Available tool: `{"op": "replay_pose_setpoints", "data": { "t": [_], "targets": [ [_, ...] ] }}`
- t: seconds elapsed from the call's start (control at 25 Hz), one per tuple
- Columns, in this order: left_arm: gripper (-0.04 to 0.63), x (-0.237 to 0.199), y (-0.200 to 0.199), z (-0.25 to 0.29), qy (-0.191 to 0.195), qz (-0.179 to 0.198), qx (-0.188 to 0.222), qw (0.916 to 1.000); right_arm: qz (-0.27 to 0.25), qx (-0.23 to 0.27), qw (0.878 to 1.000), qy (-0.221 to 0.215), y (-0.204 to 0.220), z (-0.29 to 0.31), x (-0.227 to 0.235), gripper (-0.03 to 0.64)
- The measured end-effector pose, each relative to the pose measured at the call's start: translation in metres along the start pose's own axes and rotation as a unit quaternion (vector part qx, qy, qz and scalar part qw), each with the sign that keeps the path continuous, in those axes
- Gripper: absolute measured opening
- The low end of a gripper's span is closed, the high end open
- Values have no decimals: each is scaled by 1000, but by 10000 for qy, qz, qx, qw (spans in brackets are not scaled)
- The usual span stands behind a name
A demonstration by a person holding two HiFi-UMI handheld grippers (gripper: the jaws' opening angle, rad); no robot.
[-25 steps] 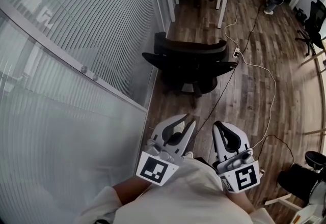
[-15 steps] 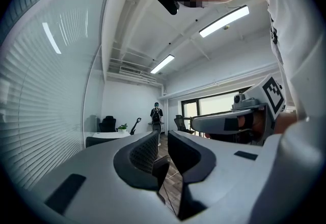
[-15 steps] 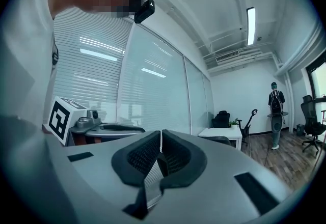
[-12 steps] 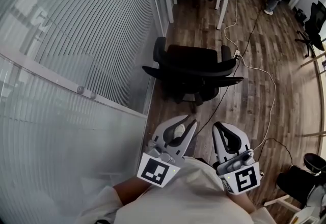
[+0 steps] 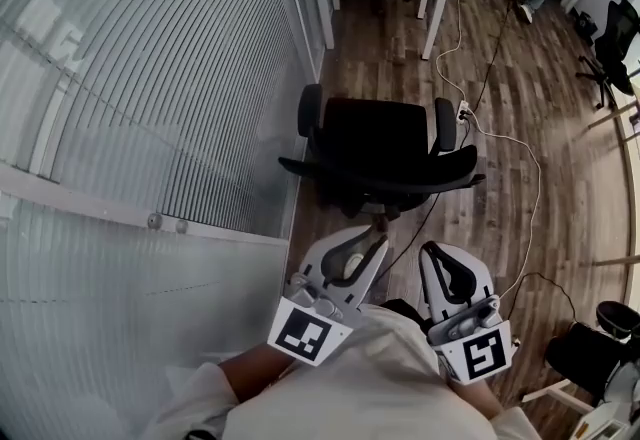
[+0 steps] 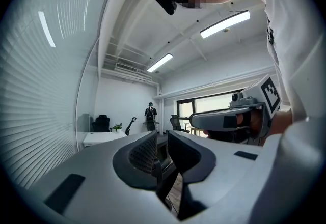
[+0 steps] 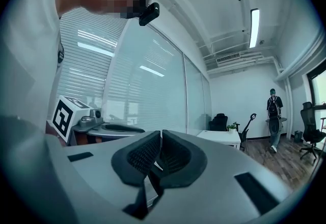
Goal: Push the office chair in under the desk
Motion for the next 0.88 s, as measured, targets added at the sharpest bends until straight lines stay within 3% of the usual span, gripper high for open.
{"op": "replay_pose_setpoints", "data": {
  "t": [0.12,0.36,0.52,0.72,0.88],
  "targets": [
    [66,-1,3,4,45,24,-55,10000,-69,17,10000,-29,0,5,0,33],
    [67,-1,11,20,15,641,-160,9978,-402,-289,9983,-296,14,7,8,34],
    [67,-13,37,22,-140,1011,-731,9921,-741,-632,9944,-405,23,5,20,34],
    [77,-45,76,15,-258,1617,-1400,9765,-1593,-1167,9785,-599,54,5,44,38],
    [103,-66,117,9,-163,2499,-2001,9472,-1904,-1528,9690,-392,82,2,77,124]
  ]
}}
Point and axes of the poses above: the fingertips, and each gripper's own axes: z forward along the fingers, x to its right, y out of its underside, the point moved 1 cm from there along -z, backward along the fingers, and after that the axes turned 8 degrees about x, right-handed, at the moved point
